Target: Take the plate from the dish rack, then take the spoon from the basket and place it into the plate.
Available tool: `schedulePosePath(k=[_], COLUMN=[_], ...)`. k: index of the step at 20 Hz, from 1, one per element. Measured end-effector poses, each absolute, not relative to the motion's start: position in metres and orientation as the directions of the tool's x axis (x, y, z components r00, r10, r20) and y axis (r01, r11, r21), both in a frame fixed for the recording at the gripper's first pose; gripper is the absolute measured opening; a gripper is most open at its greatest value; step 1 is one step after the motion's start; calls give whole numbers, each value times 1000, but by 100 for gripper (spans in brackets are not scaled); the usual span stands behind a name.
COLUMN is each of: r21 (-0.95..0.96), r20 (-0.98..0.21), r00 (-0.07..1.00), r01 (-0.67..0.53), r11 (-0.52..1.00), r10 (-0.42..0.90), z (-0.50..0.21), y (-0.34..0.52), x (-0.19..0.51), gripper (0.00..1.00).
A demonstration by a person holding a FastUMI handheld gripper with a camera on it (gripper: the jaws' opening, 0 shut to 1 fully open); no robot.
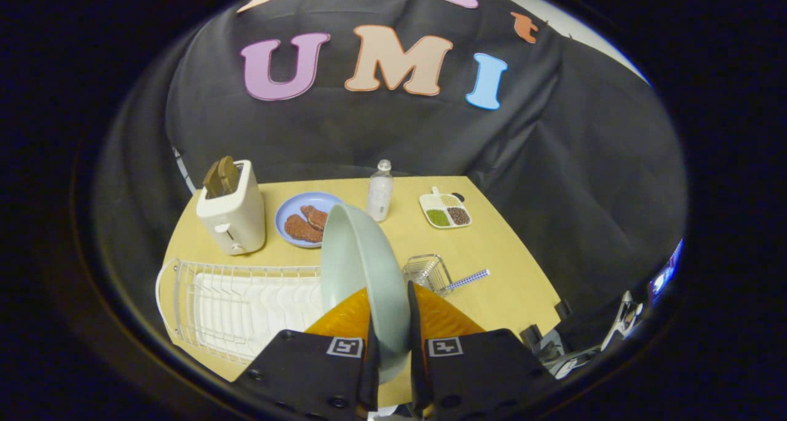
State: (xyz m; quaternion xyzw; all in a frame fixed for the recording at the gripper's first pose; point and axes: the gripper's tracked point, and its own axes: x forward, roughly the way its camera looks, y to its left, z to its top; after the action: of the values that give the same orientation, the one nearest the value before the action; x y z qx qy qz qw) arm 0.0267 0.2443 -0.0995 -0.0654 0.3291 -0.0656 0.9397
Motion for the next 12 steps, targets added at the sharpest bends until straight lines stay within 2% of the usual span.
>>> schedulePosePath(k=[6,12], r21=[-90,-53], r20=[-625,-701], r00=[763,699], r01=[135,143], r11=[987,988], r10=[-161,-138], z=[-94,-153], y=[161,97], x=[6,-26], gripper=[24,24])
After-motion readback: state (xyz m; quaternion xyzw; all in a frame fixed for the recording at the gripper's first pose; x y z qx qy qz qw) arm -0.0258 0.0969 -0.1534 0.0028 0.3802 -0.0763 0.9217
